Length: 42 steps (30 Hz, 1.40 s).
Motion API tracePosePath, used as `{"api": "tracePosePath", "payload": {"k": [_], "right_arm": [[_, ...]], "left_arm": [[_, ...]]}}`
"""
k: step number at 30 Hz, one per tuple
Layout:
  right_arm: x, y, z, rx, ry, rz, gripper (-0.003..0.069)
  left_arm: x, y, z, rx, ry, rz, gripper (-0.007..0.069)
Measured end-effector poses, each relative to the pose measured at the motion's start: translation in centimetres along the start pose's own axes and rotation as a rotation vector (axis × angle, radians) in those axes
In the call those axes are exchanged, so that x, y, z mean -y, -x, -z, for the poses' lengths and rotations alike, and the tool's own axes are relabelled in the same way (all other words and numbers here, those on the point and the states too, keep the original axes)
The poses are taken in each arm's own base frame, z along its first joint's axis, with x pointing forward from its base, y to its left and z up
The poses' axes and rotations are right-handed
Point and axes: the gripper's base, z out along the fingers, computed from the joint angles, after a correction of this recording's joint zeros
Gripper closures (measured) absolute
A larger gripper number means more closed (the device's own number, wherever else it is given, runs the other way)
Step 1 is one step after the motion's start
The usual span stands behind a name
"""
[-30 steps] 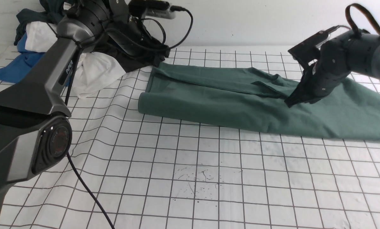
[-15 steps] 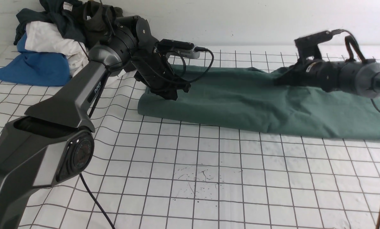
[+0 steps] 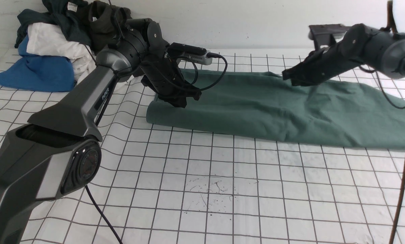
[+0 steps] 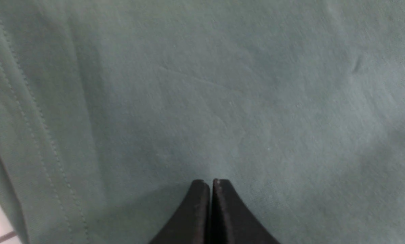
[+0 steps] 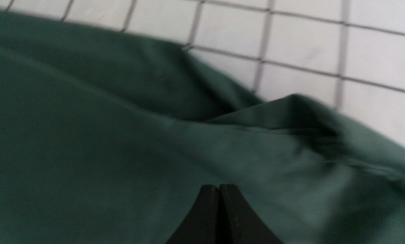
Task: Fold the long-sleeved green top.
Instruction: Use both arms to drag the lower edge of the fabric forward and fold it over the upper edge, then use the right arm to clamp the right edge of the fabric
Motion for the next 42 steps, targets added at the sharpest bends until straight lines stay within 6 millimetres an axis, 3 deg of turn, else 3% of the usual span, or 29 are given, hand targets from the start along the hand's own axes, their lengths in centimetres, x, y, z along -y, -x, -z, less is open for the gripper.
{"api": "tracePosePath", "payload": {"k": [2, 3, 5, 8, 11, 12, 14, 15, 16, 17, 18, 22, 25, 26, 28, 29, 31, 33, 34, 35, 36, 37, 40, 42], "right_arm": [[-1.2, -0.2, -1.1, 0.032, 0.085, 0.043, 0.0673], [-1.6, -0.5, -2.7, 0.092, 0.124, 0.052, 0.0673], [-1.4, -0.8, -4.4, 0.180, 0.112, -0.002, 0.0673], [1.4, -1.7, -6.9, 0.335, -0.086, -0.124, 0.0673], [5.1, -2.1, -6.5, 0.417, -0.208, -0.344, 0.0673], [5.1, -2.0, -6.4, 0.420, -0.213, -0.341, 0.0673], [8.5, -1.1, -3.5, 0.481, -0.230, -0.435, 0.0673], [9.4, -0.4, -2.1, 0.497, -0.205, -0.414, 0.0673], [9.7, -0.5, -2.0, 0.498, -0.209, -0.417, 0.0673], [10.4, 1.1, 1.3, 0.528, -0.129, -0.322, 0.0673], [10.4, 1.3, 1.7, 0.530, -0.120, -0.308, 0.0673], [10.6, 4.0, 11.7, 0.475, 0.035, -0.063, 0.0673], [11.6, 2.8, 15.6, 0.285, 0.028, -0.138, 0.0673], [11.8, 2.6, 15.7, 0.254, 0.010, -0.131, 0.0673], [13.5, -0.4, 16.8, -0.018, -0.077, -0.259, 0.0673], [13.5, -0.6, 16.9, -0.028, -0.071, -0.278, 0.0673], [15.0, -3.2, 17.0, -0.231, -0.192, -0.331, 0.0669], [16.0, -5.3, 16.9, -0.333, -0.274, -0.370, 0.0659], [16.3, -6.0, 16.8, -0.359, -0.290, -0.389, 0.0649], [16.3, -6.1, 16.8, -0.363, -0.293, -0.389, 0.0646], [16.7, -7.3, 16.7, -0.400, -0.309, -0.430, 0.0616], [16.7, -7.4, 16.7, -0.403, -0.310, -0.432, 0.0612], [17.0, -9.0, 16.5, -0.445, -0.304, -0.485, 0.0505], [17.1, -9.7, 16.1, -0.457, -0.316, -0.501, 0.0421]], "left_arm": [[0.0, 0.0, 0.0, 0.000, -0.002, 0.001, 0.0632], [0.0, 0.0, 0.0, 0.001, -0.005, 0.002, 0.0632], [0.1, 0.0, 0.0, 0.001, -0.006, 0.002, 0.0632], [0.1, 0.0, 0.0, 0.001, -0.006, 0.002, 0.0632], [0.1, 0.0, 0.0, 0.002, -0.006, 0.002, 0.0632], [0.1, 0.0, 0.0, 0.002, -0.006, 0.002, 0.0631], [0.1, 0.0, 0.0, 0.002, -0.006, 0.002, 0.0631], [0.0, 0.0, 0.0, 0.001, -0.005, 0.002, 0.0631], [0.0, 0.0, 0.0, 0.001, -0.005, 0.002, 0.0631], [0.0, 0.0, 0.0, 0.001, -0.003, 0.001, 0.0631], [0.0, 0.0, 0.0, 0.001, -0.003, 0.001, 0.0631], [0.0, 0.0, 0.0, 0.001, -0.002, 0.002, 0.0631], [0.0, 0.0, 0.1, 0.002, 0.000, 0.001, 0.0631], [0.0, 0.0, 0.1, 0.002, 0.000, 0.001, 0.0631], [0.1, 0.3, 1.1, 0.019, 0.006, -0.004, 0.0631], [0.1, 0.3, 1.1, 0.017, 0.006, -0.004, 0.0631], [0.5, 1.0, 3.5, 0.060, 0.013, -0.014, 0.0631], [1.5, 2.0, 7.8, 0.135, 0.024, -0.034, 0.0631], [1.8, 2.3, 9.5, 0.162, 0.028, -0.041, 0.0631], [1.9, 2.3, 9.9, 0.170, 0.029, -0.043, 0.0631], [2.7, 2.7, 13.4, 0.229, 0.040, -0.059, 0.0631], [3.0, 2.8, 14.5, 0.246, 0.043, -0.063, 0.0631], [4.8, 1.9, 22.0, 0.333, 0.077, -0.089, 0.0631], [5.4, 0.4, 24.5, 0.319, 0.098, -0.099, 0.0631]]}}
